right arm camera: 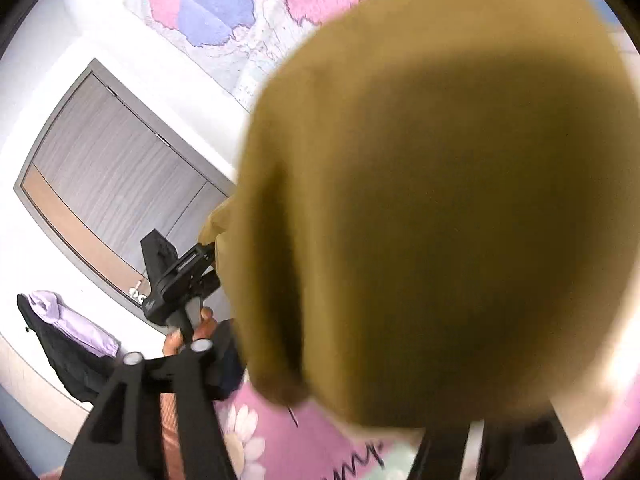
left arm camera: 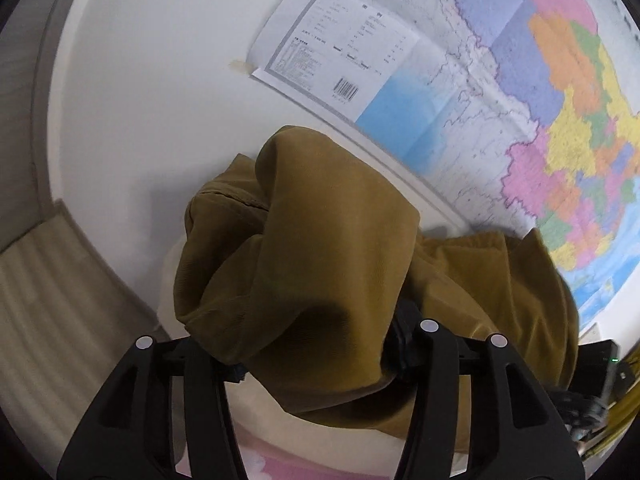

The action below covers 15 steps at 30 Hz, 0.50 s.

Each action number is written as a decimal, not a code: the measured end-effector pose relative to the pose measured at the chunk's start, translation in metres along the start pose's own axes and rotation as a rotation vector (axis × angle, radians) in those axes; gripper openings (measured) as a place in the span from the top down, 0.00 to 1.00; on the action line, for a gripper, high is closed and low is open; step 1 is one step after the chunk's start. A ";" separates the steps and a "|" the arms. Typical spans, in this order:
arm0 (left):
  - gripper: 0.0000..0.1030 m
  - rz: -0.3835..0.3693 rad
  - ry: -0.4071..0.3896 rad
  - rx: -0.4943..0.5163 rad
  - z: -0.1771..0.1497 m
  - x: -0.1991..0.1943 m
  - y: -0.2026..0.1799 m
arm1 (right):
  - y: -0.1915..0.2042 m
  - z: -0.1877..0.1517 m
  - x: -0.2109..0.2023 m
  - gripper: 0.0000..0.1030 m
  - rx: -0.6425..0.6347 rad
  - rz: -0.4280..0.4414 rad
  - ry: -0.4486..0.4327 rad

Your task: Fold large clothes

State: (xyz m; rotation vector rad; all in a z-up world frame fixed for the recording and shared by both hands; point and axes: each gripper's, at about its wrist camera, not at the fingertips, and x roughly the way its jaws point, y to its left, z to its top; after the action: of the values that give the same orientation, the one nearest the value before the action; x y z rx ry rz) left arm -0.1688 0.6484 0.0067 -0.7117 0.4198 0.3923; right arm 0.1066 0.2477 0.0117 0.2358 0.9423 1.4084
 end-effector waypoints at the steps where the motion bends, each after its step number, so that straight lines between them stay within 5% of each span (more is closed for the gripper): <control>1: 0.48 0.015 -0.004 0.013 -0.003 -0.002 0.001 | -0.001 -0.003 -0.012 0.39 0.003 -0.003 -0.011; 5: 0.43 0.094 -0.025 0.057 -0.016 -0.016 0.001 | -0.014 -0.002 -0.044 0.46 0.071 0.016 -0.052; 6: 0.42 0.115 -0.041 0.067 -0.019 -0.022 -0.002 | -0.017 -0.002 -0.047 0.69 0.084 0.016 -0.055; 7: 0.40 0.130 -0.050 0.069 -0.020 -0.026 -0.004 | -0.024 -0.009 -0.054 0.78 0.098 0.027 -0.058; 12: 0.31 0.192 -0.108 0.068 -0.029 -0.049 -0.016 | -0.036 -0.029 -0.052 0.81 0.181 0.022 -0.023; 15: 0.27 0.270 -0.134 0.091 -0.030 -0.056 -0.023 | -0.049 -0.033 -0.040 0.71 0.255 -0.011 0.057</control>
State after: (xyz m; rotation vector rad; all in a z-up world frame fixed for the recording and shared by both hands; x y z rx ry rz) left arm -0.2124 0.6006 0.0258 -0.5378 0.4049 0.6673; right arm 0.1245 0.1891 -0.0245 0.3815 1.1699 1.2890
